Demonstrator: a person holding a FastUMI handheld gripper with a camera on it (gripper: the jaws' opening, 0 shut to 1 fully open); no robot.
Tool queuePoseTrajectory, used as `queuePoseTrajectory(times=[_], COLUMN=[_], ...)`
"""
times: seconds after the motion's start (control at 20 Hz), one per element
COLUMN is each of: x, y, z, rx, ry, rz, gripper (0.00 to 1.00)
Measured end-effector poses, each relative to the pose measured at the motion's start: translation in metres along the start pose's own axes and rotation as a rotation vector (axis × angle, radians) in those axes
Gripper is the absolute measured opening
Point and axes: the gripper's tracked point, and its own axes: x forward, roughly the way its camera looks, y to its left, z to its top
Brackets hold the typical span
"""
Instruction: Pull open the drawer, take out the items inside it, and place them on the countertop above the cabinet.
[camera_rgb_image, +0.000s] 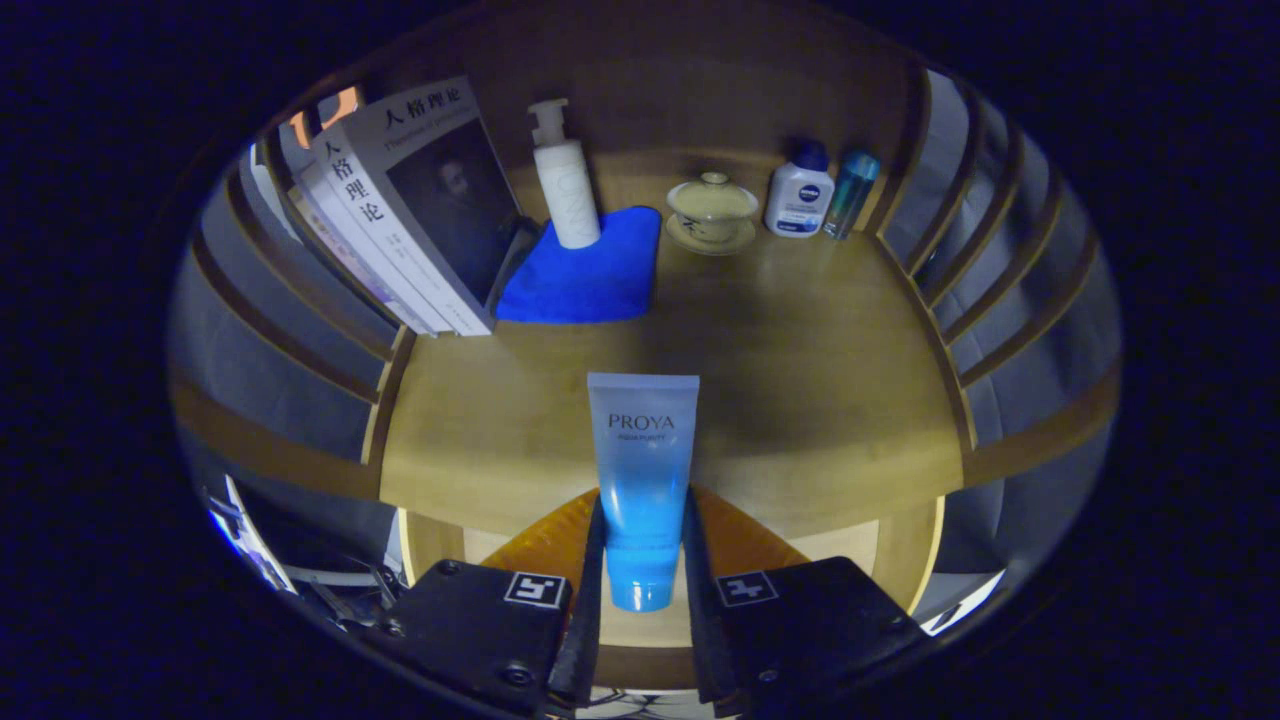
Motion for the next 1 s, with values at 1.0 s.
queuePoseTrajectory(times=[1.0], x=[0.022], y=[0.001], z=[0.003], rx=[0.022], ry=[-0.013], rz=[-0.064], gripper=[0.59])
